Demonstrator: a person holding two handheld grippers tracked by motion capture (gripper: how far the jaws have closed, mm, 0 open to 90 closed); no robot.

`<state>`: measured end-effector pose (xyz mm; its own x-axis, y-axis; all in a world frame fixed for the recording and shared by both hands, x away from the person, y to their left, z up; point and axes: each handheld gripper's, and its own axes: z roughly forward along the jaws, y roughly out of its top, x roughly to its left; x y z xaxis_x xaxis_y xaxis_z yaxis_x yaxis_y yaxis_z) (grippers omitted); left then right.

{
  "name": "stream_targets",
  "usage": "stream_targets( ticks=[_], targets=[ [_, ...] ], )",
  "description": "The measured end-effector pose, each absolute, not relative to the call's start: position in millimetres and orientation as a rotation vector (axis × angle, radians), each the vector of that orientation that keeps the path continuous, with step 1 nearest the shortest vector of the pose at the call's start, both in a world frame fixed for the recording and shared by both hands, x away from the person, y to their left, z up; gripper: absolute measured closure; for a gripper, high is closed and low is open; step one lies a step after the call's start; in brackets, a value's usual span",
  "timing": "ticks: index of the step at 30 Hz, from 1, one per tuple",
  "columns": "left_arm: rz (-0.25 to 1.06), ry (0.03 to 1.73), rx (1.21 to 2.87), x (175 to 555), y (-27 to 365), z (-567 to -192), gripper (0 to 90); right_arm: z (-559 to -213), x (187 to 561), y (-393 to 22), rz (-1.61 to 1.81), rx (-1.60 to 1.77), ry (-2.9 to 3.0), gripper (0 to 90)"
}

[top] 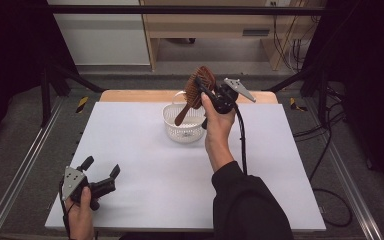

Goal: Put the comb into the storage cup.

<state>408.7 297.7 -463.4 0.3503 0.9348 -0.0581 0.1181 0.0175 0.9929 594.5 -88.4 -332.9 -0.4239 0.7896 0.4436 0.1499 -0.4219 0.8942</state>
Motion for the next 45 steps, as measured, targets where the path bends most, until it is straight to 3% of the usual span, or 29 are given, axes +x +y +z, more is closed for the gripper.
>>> stream_targets(
  ticks=[45],
  targets=[
    [0.822, 1.018, 1.449, 410, 294, -466, 1.8, -365, 601, -72, 1.908, 1.372, 1.331, 50.2]
  ],
)
